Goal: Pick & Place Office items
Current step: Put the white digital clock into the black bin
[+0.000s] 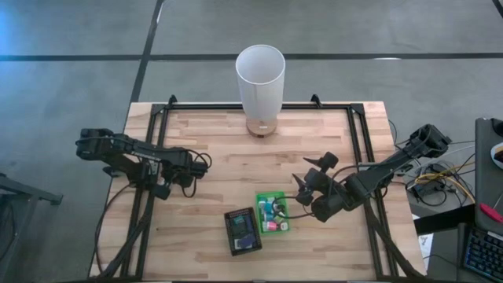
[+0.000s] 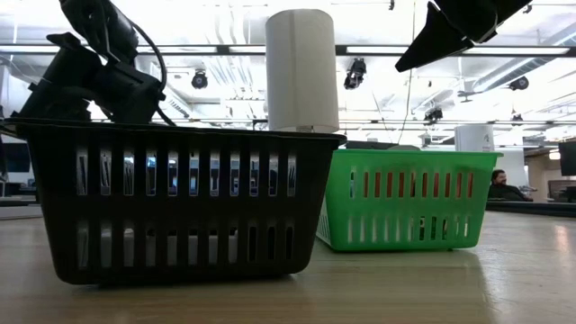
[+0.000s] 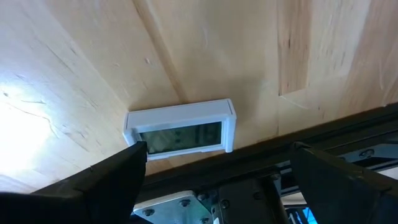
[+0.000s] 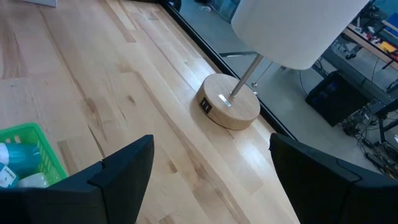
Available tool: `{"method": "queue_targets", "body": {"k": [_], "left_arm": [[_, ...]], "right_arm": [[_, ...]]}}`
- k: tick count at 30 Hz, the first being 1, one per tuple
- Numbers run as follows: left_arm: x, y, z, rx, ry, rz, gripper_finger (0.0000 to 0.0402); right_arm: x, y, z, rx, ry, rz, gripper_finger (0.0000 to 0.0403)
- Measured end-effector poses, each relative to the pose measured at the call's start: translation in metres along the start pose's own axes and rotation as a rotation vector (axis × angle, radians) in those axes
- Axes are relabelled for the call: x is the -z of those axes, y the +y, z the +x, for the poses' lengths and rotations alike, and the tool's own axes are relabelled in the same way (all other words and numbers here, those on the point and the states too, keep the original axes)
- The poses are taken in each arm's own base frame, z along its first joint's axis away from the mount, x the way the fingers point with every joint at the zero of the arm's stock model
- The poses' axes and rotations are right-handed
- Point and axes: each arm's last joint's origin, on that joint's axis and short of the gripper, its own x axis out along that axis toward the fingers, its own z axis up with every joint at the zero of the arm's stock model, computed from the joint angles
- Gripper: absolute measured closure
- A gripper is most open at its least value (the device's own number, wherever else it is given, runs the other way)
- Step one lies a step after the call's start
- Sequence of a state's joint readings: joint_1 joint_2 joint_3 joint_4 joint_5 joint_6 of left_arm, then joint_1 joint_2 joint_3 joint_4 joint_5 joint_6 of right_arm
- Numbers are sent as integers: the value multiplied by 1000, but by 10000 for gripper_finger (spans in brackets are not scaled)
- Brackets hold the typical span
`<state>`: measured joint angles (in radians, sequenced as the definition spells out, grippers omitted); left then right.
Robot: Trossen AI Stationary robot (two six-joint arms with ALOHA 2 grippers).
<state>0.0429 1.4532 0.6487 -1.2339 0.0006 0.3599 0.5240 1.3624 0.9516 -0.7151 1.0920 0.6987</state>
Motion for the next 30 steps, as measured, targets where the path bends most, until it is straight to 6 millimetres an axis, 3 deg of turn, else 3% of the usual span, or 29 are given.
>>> {"method": "queue_targets", "body": {"k": [30], "left_arm": [[-3,3,-2,-63,-15,-31,9]], "right_arm": [[0,0,0,7,-4,-2,90]]}}
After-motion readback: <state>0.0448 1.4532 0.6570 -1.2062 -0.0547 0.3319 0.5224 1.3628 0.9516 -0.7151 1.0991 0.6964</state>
